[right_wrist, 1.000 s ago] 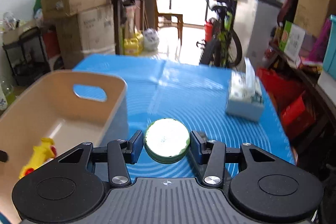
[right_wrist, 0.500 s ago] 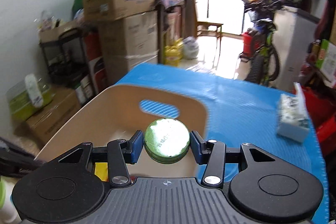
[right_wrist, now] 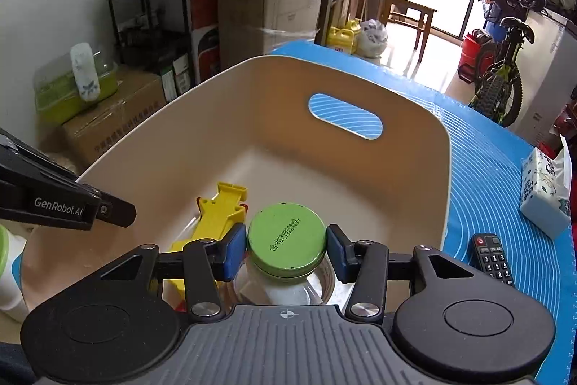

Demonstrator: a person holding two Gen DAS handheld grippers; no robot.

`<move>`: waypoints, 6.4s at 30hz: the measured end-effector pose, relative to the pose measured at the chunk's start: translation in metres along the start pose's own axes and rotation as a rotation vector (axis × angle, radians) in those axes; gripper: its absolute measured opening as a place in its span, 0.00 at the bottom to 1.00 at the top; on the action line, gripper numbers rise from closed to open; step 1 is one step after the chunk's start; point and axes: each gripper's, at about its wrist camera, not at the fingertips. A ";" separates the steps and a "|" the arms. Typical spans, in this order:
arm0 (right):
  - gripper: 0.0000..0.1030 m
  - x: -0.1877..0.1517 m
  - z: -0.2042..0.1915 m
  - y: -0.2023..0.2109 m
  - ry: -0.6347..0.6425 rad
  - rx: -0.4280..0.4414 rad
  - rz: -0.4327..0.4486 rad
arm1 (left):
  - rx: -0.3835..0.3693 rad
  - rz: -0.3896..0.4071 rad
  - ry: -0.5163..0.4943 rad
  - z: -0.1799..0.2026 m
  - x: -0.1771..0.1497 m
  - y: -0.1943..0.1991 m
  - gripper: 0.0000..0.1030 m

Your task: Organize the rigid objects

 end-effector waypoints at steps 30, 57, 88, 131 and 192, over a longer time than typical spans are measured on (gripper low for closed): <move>0.64 -0.037 0.131 0.057 -0.139 -0.176 0.085 | 0.000 0.000 0.001 0.000 0.000 0.000 0.06; 0.63 -0.095 0.216 -0.043 -0.251 -0.206 -0.053 | 0.003 -0.001 0.003 -0.001 0.000 0.000 0.06; 0.52 -0.050 0.150 0.032 -0.177 -0.249 0.063 | 0.004 -0.001 0.002 -0.001 0.000 0.000 0.06; 0.52 0.006 -0.028 -0.009 0.067 0.080 -0.064 | 0.013 0.010 -0.010 0.002 0.000 0.002 0.05; 0.95 -0.136 0.063 0.252 -0.328 -0.078 0.176 | 0.102 0.349 -0.129 0.153 -0.138 0.166 0.71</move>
Point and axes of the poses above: each gripper's, at about its wrist camera, not at the fingertips, and y roughly against the way its jaws point, z to its right, x to its top
